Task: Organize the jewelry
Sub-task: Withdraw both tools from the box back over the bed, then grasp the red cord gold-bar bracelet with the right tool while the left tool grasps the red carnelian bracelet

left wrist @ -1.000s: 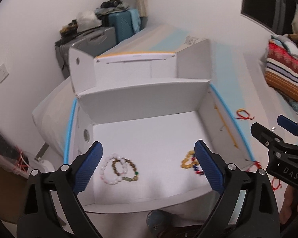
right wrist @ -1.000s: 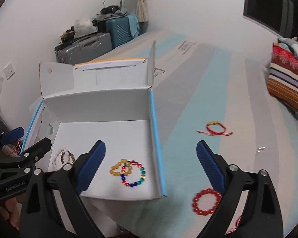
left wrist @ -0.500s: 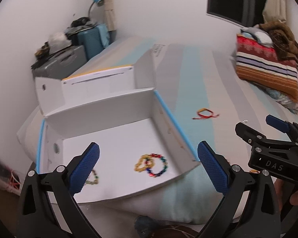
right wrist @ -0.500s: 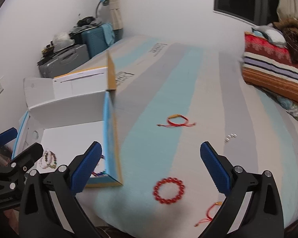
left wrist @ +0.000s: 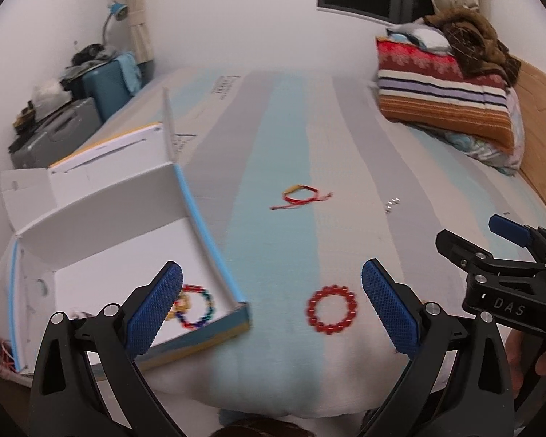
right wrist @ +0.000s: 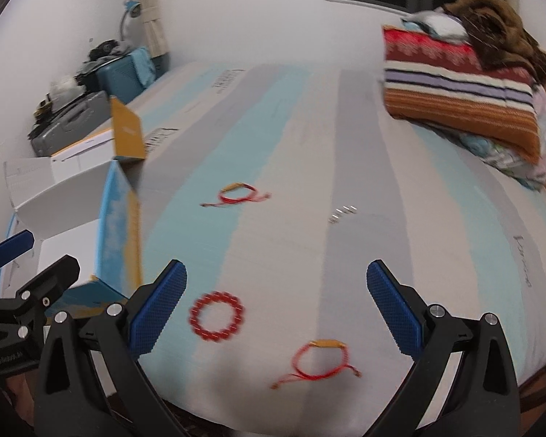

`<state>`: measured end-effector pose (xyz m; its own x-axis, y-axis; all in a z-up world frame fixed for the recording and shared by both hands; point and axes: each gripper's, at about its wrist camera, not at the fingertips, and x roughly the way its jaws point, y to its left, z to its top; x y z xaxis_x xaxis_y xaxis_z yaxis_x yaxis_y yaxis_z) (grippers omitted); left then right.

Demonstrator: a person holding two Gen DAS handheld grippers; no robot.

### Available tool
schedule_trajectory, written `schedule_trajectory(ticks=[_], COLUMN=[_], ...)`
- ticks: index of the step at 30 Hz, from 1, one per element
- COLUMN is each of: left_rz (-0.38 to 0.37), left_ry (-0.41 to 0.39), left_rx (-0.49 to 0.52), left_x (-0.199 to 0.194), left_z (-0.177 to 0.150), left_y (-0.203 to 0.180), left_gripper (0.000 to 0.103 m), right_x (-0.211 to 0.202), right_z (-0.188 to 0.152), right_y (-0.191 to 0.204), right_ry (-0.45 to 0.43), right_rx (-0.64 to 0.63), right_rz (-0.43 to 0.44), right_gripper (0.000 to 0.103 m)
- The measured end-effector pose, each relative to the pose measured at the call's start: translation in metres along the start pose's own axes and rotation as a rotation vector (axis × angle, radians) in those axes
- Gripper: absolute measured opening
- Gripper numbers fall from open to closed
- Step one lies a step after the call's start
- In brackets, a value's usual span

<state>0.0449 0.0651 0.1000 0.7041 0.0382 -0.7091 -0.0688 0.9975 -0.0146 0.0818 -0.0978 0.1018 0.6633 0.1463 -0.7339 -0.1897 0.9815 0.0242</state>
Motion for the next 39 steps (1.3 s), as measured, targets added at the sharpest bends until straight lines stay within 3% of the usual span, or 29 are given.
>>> schedule_trajectory(ticks=[8, 16, 29, 39], left_rz=[-0.041, -0.067, -0.070, -0.070], left_ry=[0.041, 0.105, 0.206, 0.262], left_rx=[0.036, 0.052, 0.040, 0.027], left_x=[0.031, 0.068, 0.130, 0.175], left_z=[-0.007, -0.019, -0.049, -0.070], left_y=[-0.038, -0.061, -0.065, -0.064], left_gripper=[0.097, 0.097, 0.097, 0.097], right_x=[0.012, 0.029, 0.082, 0.114], right_z=[-0.023, -0.051, -0.092, -0.100], right_y=[-0.052, -0.074, -0.070, -0.065], right_ry=[0.056, 0.121, 0.238, 0.281], right_rx=[0.066, 0.096, 0.084, 0.078], right_rz=[-0.047, -0.056, -0.014, 0.014], right_gripper=[0.095, 0.095, 0.095, 0.095])
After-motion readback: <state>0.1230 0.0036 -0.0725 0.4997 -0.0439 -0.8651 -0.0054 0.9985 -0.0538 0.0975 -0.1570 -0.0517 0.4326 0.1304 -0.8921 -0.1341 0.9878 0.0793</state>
